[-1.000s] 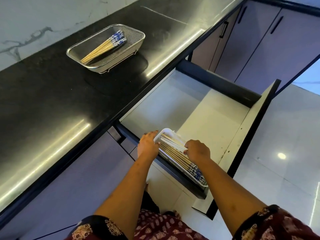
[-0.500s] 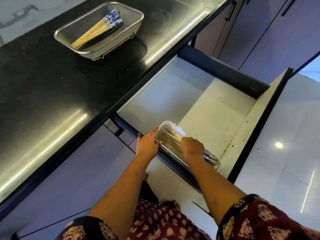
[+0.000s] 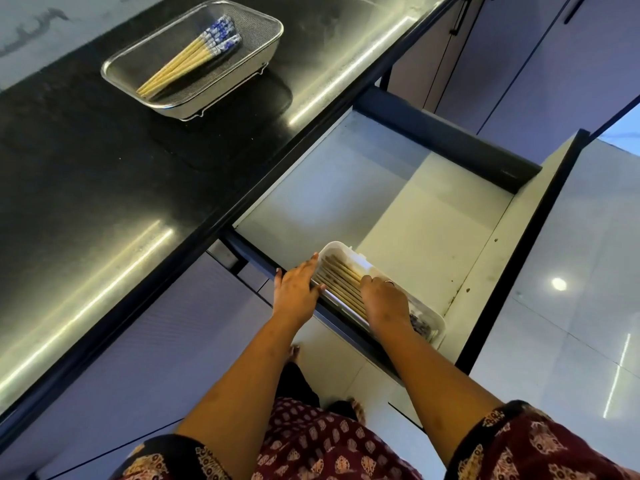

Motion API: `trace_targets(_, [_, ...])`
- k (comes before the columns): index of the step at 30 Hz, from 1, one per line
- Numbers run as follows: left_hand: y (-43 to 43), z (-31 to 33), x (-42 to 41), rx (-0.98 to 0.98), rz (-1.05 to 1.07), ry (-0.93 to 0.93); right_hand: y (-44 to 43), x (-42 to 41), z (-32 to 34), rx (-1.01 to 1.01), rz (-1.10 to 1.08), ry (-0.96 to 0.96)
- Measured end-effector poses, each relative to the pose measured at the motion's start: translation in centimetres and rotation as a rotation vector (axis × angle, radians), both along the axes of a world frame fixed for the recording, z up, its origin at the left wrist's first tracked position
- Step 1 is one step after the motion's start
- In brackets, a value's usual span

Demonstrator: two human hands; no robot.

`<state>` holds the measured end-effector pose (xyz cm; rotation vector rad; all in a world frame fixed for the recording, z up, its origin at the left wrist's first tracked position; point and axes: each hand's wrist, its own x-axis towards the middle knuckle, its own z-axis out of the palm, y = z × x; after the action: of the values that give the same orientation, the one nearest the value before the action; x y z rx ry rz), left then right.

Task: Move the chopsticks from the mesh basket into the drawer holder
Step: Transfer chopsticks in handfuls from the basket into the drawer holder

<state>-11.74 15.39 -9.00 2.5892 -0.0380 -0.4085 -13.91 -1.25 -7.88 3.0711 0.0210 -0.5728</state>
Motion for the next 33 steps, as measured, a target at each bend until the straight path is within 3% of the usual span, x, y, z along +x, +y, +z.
trace_targets(11, [0.2,-0.4,0.1,0.001,-0.011,0.002,-0.1,0.1,-0.9,0.129,-0.117,0.085])
trace_targets(21, [0.2,-0.5,0.1,0.01,-0.019,0.005,0.0,0.3,-0.2,-0.116,-0.166,0.236])
trace_targets(33, [-0.1,0.2,-0.1,0.049,-0.036,0.003,-1.0,-0.6,0.3,-0.078,-0.093,0.267])
